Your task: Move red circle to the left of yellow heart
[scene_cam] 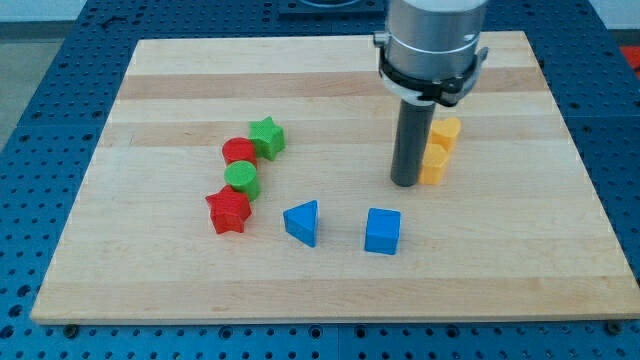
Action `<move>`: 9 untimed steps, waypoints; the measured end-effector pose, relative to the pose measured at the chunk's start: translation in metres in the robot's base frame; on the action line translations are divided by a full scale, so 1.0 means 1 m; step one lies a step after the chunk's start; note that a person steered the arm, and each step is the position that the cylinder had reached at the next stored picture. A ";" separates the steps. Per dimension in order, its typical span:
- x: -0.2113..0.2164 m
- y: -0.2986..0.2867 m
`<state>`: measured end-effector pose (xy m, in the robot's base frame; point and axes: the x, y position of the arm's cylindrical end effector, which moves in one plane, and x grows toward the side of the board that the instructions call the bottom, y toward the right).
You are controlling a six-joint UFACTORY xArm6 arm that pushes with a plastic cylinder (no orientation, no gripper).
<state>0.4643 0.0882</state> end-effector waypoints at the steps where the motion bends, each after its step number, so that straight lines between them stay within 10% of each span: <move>1: -0.009 0.013; 5: -0.085 -0.045; 7: -0.173 -0.156; 9: -0.126 -0.333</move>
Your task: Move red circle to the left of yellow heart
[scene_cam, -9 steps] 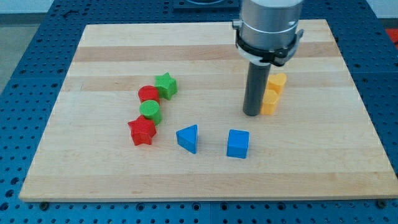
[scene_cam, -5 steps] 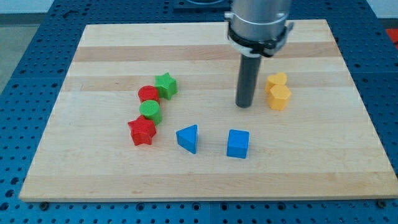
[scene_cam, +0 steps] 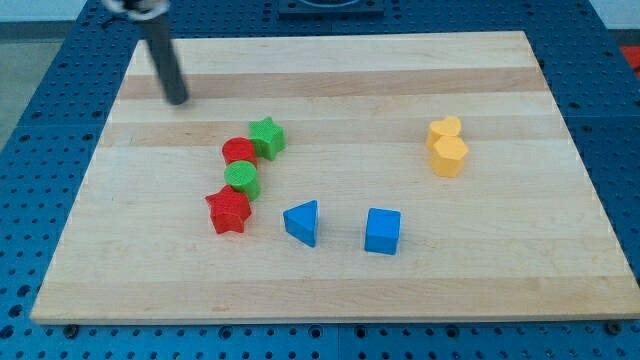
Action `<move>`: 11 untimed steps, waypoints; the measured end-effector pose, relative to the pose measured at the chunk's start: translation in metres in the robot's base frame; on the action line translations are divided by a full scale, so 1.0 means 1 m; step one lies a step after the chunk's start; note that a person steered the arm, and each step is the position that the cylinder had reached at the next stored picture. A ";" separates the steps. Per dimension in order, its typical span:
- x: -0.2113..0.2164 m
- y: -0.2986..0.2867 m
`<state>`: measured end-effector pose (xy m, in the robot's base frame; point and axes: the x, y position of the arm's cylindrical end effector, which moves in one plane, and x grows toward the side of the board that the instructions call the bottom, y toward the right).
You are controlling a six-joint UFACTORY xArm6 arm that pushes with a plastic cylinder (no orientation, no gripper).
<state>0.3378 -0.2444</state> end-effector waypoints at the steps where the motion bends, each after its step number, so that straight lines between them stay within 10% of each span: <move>1: 0.060 -0.050; 3: 0.125 -0.028; 11: 0.094 0.194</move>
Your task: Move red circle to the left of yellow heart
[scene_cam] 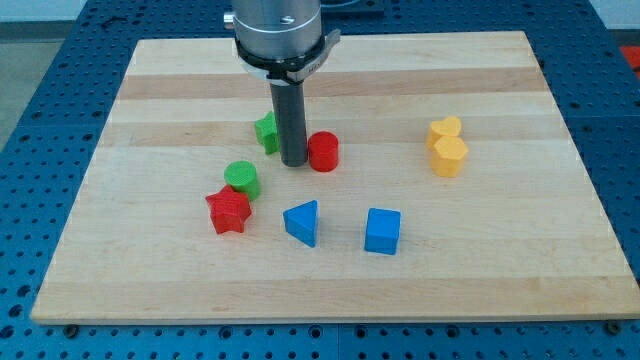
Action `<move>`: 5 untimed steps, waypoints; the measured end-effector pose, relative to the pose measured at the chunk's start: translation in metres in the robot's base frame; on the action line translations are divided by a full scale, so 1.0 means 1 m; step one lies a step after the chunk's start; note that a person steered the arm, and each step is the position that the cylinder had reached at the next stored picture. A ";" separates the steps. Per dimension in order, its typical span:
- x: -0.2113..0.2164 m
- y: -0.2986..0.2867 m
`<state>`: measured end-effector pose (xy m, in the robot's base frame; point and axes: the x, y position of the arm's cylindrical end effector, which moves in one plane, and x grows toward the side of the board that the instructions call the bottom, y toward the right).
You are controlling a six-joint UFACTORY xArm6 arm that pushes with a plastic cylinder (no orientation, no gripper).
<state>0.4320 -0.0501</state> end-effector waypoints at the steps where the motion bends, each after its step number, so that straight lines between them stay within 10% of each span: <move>1: 0.000 0.003; 3: -0.028 0.074; 5: -0.023 0.024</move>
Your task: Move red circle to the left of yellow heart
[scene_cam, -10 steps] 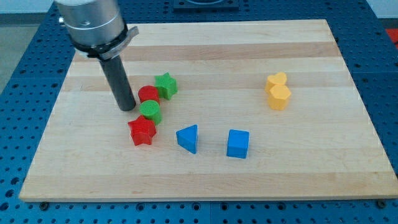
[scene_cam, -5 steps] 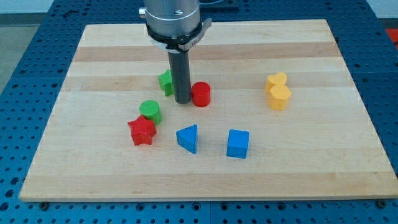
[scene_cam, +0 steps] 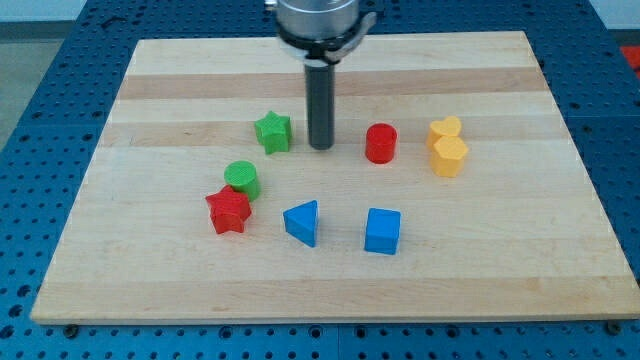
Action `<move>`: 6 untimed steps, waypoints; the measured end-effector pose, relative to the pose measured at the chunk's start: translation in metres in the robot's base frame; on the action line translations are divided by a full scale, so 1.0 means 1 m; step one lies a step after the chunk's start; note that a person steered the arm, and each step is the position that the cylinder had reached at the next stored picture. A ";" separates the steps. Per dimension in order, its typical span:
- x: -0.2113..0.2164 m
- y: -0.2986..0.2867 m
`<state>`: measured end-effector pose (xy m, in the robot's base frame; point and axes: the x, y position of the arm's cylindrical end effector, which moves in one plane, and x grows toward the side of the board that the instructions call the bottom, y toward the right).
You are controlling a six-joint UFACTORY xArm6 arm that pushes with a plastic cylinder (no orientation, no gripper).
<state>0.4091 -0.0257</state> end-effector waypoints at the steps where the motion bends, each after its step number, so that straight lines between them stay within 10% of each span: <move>1: 0.018 -0.003; 6: 0.017 0.048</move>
